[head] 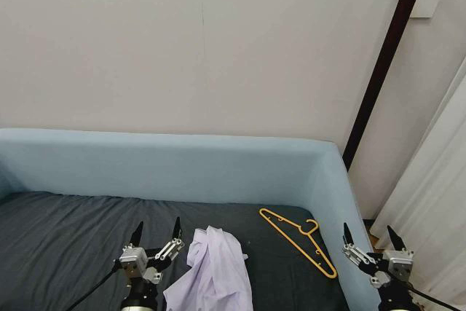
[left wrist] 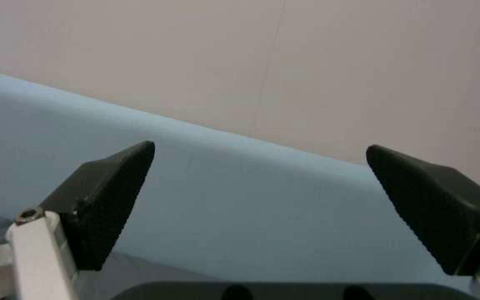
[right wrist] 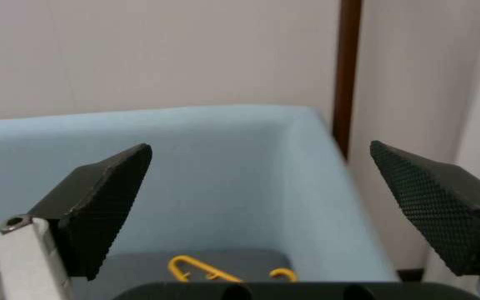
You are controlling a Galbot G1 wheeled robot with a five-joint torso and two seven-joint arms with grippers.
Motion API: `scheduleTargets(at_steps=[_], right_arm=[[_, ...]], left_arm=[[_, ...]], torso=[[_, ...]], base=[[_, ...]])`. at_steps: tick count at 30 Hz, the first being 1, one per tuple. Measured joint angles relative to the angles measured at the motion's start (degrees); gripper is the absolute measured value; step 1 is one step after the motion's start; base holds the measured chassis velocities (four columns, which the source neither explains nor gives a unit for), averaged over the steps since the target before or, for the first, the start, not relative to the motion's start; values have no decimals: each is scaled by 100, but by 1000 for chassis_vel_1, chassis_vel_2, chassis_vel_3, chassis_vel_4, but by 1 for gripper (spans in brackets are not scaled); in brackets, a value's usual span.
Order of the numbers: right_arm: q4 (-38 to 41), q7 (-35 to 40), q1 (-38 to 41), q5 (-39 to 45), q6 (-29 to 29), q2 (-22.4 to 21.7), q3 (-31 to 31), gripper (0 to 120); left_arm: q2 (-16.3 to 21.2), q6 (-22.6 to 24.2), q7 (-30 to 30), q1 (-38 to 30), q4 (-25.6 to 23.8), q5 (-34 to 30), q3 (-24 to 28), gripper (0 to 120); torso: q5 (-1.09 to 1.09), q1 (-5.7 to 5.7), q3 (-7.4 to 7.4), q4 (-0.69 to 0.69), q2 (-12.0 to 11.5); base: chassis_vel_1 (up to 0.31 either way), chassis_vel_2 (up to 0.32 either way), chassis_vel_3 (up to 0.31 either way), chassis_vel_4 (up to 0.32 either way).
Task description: Pick up the clothes from the sofa and hang them on the clothes hanger.
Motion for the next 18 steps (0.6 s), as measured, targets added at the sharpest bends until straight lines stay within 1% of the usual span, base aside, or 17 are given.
scheduleTargets(at_steps=[3,4,5,7,8,10,11,12,13,15,16,17,18], right_arm=[[103,68,200,1078,-580,-652,-130,100],[141,95,230,1293,-710,-766,-135,100],[141,95,230,1293,-710,-766,-135,100],[198,182,315,1883,-1022,-1037,-140,100],[192,198,353,2059,-1088,-1113,-155,100],[-80,146,678,2518,-1199,-1432,-372,100],[-80,146,678,2518,-1199,-1432,-372,100],[-282,36,910,2765,-1226,-1567,-542,100],[-402,-6,1078,3138,-1348,-1643,-657,100],[-571,28,1395,3783,-1712,-1712,-873,100],[-675,44,1571,4023,-1861,-1730,-1020,100],[-675,44,1571,4023,-1861,-1730,-1020,100],[-824,59,1808,4285,-2031,-1737,-1218,100]], left_arm=[[-9,-19,-38,69,-89,14,21,100],[-1,-20,-43,74,-94,16,34,100],[-1,-20,-43,74,-94,16,34,100],[65,-34,-51,73,-89,16,71,100],[90,-42,-65,72,-78,16,72,100],[93,-144,-338,80,-51,-39,67,100],[93,-144,-338,80,-51,-39,67,100],[75,-144,-425,116,-91,-112,55,100],[84,-131,-434,138,-133,-127,55,100],[128,-122,-403,203,-204,-84,40,100],[138,-122,-399,241,-242,-69,17,100],[138,-122,-399,241,-242,-69,17,100],[151,-122,-398,294,-298,-57,-25,100]], torso=[[1,0,0,3,0],[0,0,0,4,0],[0,0,0,4,0],[-2,0,0,1,0],[-1,0,0,0,0],[-1,0,0,0,0],[-1,0,0,0,0],[0,0,1,3,0],[0,0,1,4,0],[-2,0,0,-2,0],[-2,0,0,0,0],[-2,0,0,0,0],[-1,0,0,1,0]], base=[[0,0,0,0],[0,0,0,0],[0,0,0,0],[0,0,0,0],[0,0,0,0],[0,0,0,0],[0,0,0,0],[0,0,0,0],[0,0,0,0],[0,0,0,0],[0,0,0,0],[0,0,0,0],[0,0,0,0]])
